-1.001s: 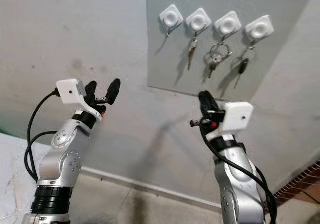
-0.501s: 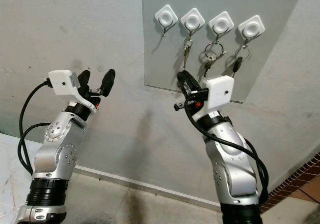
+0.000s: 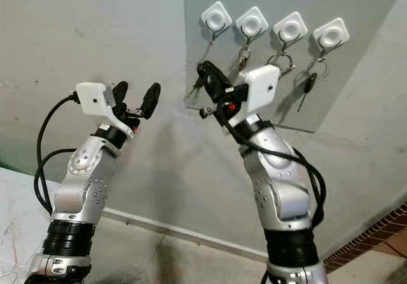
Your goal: Hang keys on a hook
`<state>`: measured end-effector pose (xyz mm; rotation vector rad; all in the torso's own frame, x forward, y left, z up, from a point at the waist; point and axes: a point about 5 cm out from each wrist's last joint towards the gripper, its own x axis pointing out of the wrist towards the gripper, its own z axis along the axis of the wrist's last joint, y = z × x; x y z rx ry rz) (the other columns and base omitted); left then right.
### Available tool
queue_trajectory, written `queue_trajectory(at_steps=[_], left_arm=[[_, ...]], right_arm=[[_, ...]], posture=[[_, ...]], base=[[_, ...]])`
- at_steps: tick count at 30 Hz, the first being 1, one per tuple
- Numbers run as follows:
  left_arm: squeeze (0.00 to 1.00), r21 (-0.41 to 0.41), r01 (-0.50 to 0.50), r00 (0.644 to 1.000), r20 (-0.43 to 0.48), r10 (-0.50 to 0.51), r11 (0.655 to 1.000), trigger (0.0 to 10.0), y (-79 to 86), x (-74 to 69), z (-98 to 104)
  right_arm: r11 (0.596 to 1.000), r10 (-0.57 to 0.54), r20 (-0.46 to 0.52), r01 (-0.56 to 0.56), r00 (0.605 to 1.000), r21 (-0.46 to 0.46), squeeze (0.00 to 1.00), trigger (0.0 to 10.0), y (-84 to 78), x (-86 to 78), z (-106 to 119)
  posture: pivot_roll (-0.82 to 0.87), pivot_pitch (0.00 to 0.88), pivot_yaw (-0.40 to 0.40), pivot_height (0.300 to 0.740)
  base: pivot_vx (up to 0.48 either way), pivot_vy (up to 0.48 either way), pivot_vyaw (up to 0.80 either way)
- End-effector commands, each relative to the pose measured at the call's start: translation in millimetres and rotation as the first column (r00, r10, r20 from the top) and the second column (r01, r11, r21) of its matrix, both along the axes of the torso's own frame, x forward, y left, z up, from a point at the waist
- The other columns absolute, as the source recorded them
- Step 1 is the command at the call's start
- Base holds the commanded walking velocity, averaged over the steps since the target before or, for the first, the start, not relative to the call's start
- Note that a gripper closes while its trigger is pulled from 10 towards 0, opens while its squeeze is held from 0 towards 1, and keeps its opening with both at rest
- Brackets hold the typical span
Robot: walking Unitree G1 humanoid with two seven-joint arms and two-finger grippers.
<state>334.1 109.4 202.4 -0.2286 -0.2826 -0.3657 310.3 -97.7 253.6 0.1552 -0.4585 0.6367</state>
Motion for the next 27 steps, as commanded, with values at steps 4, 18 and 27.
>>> queue_trajectory(at_steps=[4,18,27], left_arm=[[0.00,0.043,0.064,0.996,0.059,-0.067,0.997,10.0,-11.8,0.5,15],[0.00,0.086,0.142,0.985,0.084,-0.149,0.986,10.0,-24.5,-5.3,21],[0.00,0.096,0.159,0.982,0.084,-0.167,0.983,10.0,-26.2,-6.9,21]], right_arm=[[0.999,-0.005,0.030,0.003,1.000,0.053,0.00,10.0,0.1,8.1,13],[0.992,-0.050,0.010,0.049,0.999,0.112,0.00,10.0,-3.0,17.1,14],[0.987,-0.052,-0.032,0.057,0.998,0.152,0.00,10.0,-5.0,20.2,5]], posture=[[0.06,0.014,-0.018,0.740],[0.06,0.018,-0.015,0.740],[0.07,0.016,-0.012,0.740]], base=[[0.000,0.000,0.00],[0.000,0.000,0.00],[0.000,0.000,0.00]])
